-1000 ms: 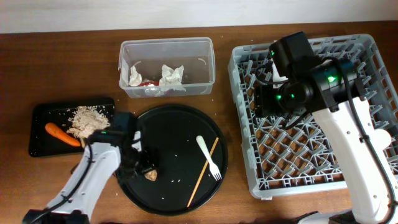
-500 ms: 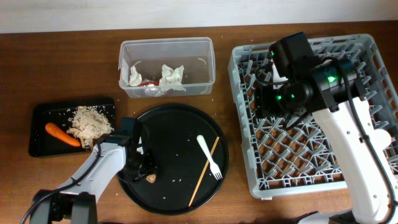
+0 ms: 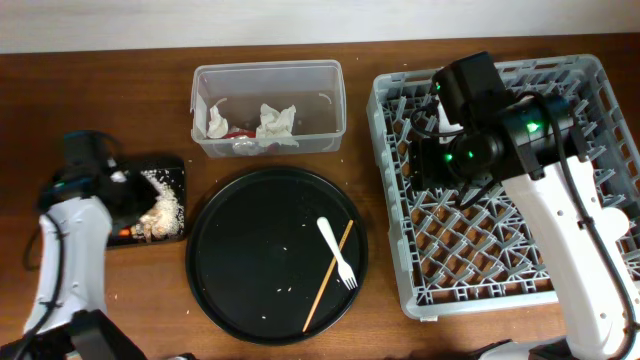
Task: Sort waste into correct bins and load items into the dishwasher rack
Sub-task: 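Grasp the mushroom with the left gripper and drop it on the black tray, then reach the right gripper to the round tray and grasp the white fork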
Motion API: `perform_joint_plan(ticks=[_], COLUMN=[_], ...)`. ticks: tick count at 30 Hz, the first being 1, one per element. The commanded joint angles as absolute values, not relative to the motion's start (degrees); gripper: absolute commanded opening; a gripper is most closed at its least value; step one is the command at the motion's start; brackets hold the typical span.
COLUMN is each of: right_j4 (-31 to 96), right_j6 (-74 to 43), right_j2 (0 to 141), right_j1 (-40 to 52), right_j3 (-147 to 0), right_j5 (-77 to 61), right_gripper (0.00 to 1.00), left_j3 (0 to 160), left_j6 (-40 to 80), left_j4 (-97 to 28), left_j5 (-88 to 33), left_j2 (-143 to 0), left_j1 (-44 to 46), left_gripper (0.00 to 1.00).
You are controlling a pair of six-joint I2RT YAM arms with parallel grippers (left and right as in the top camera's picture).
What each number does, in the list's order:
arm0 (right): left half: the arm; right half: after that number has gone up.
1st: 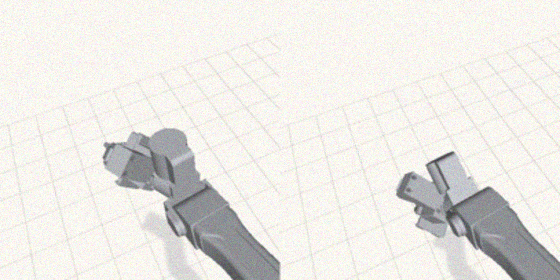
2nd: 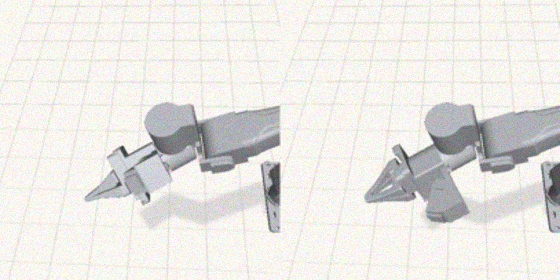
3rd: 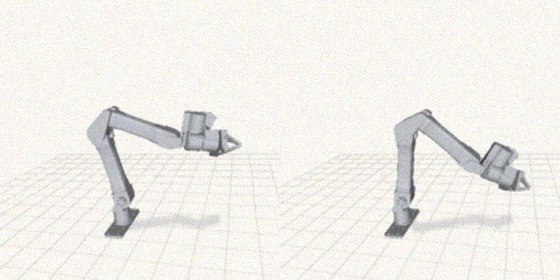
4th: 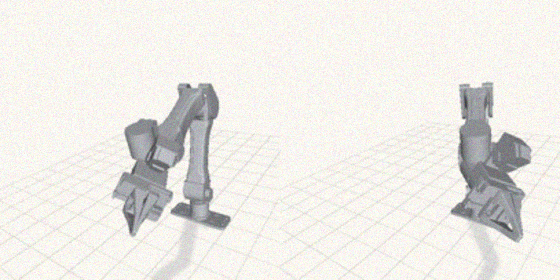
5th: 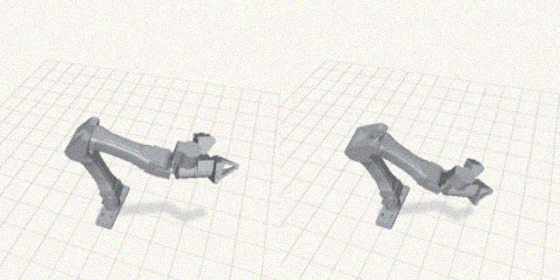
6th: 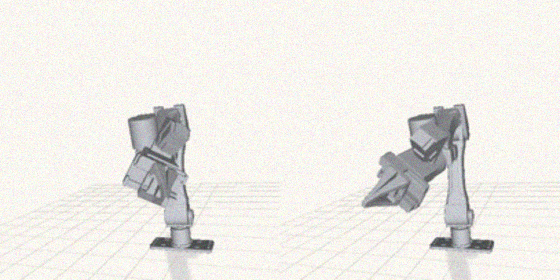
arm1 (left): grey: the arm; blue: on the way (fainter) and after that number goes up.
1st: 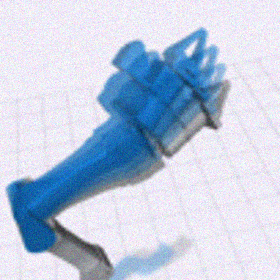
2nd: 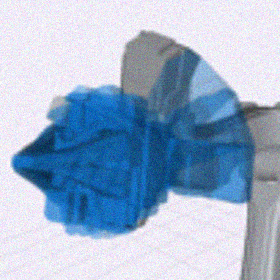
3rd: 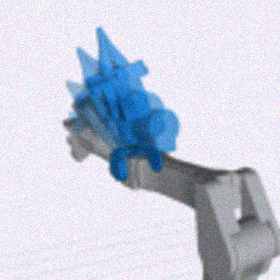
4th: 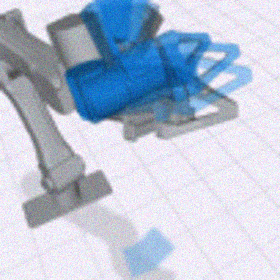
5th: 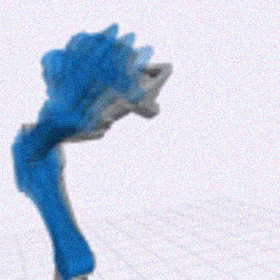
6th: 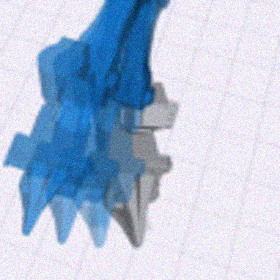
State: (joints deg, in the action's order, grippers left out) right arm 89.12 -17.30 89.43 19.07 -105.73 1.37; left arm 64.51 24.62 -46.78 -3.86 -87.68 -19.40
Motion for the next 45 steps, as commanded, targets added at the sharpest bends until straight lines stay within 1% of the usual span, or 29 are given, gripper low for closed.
perform_joint_plan(ticks=[1,3,4,6,7,8,9,10,12,14,15,16,17,20,22,24,27,29,33,37,39,40,42,45], right_j4=[89.2,89.4,89.6,89.8,89.8,89.9,89.9,89.8,89.8,89.6,89.6,89.6,89.5,88.8,88.2,85.1,74.0,68.4,56.6,53.5,53.6,54.4,55.2,58.0], right_j6=[-16.8,-16.8,-16.8,-16.7,-16.7,-16.7,-16.7,-16.7,-16.7,-12.4,-12.4,-12.4,-12.4,-13.3,-16.8,-18.1,-18.9,-18.9,-18.3,-16.3,-16.4,-18.3,-20.3,-20.4], right_j2=[89.5,89.5,89.5,89.5,89.5,89.5,89.5,89.5,89.5,89.5,89.5,89.7,90.2,95.0,98.5,101.4,101.7,101.7,101.7,101.7,101.7,101.7,101.4,101.2], right_j1=[19.1,19.1,19.1,19.1,19.1,19.1,19.1,19.1,19.1,19.6,21.3,24.1,27.3,36.6,39.1,40.4,40.7,40.9,41.0,41.0,43.3,44.7,45.6,45.8], right_j3=[-105.5,-105.5,-105.5,-105.5,-105.5,-105.5,-105.5,-105.5,-105.5,-105.5,-105.5,-105.5,-105.5,-105.4,-104.1,-99.6,-85.6,-77.5,-65.4,-62.8,-62.8,-63.0,-63.6,-67.6], right_j5=[0.8,0.8,0.8,0.8,0.8,0.4,-0.2,-1.3,-4.2,-11.7,-12.5,-12.5,-12.2,-11.1,-9.4,-9.9,-14.5,-15.2,-14.5,-13.5,-7.9,-5.2,-5.1,-3.3], right_gripper=[0.75,0.75,0.75,0.75,0.75,0.78,0.87,0.98,0.98,0.98,0.98,0.98,0.98,0.99,0.99,1.0,0.99,0.99,0.93,0.88,0.8,0.8,0.8,0.81], left_j3=[65.1,65.1,65.1,65.1,65.1,65.2,65.3,65.7,67.3,67.6,67.5,67.5,67.5,67.5,67.5,67.5,67.5,67.5,67.5,67.5,67.5,67.5,67.5,67.5], left_j6=[23.7,23.7,23.7,23.7,23.7,23.7,23.7,23.7,23.3,21.9,20.9,20.9,20.9,20.9,20.9,20.9,20.9,20.9,20.9,20.9,20.9,20.9,20.9,20.9], left_j4=[-45.4,-44.6,-44.2,-43.9,-43.9,-43.9,-44.0,-44.3,-46.9,-52.4,-57.0,-61.0,-63.1,-63.7,-63.6,-63.5,-63.3,-63.3,-63.3,-63.3,-63.3,-63.3,-63.3,-63.3], left_j5=[-1.0,-1.0,-1.0,-1.0,-1.5,-2.3,-3.5,-3.8,-6.3,-12.3,-12.0,-9.1,-5.9,-5.1,-5.1,-5.1,-5.1,-5.1,-5.1,-5.1,-5.1,-5.1,-5.1,-5.1], left_j2=[-90.5,-92.6,-93.5,-94.3,-94.3,-94.3,-94.3,-94.3,-93.4,-90.7,-90.0,-90.0,-90.0,-90.0,-90.0,-90.0,-90.0,-90.0,-90.0,-90.0,-90.0,-90.0,-90.0,-90.0], left_j1=[-25.3,-27.5,-28.4,-29.9,-30.5,-30.7,-30.7,-30.7,-30.7,-30.3,-30.3,-30.3,-30.3,-30.3,-30.3,-30.3,-30.3,-30.3,-30.3,-30.3,-30.3,-30.3,-30.3,-30.3], left_gripper=[0.23,0.24,0.34,0.36,0.53,0.68,0.77,0.83,0.84,0.85,0.94,0.99,0.99,0.99,0.99,0.99,0.99,0.99,0.99,0.99,0.99,0.99,0.99,0.99])
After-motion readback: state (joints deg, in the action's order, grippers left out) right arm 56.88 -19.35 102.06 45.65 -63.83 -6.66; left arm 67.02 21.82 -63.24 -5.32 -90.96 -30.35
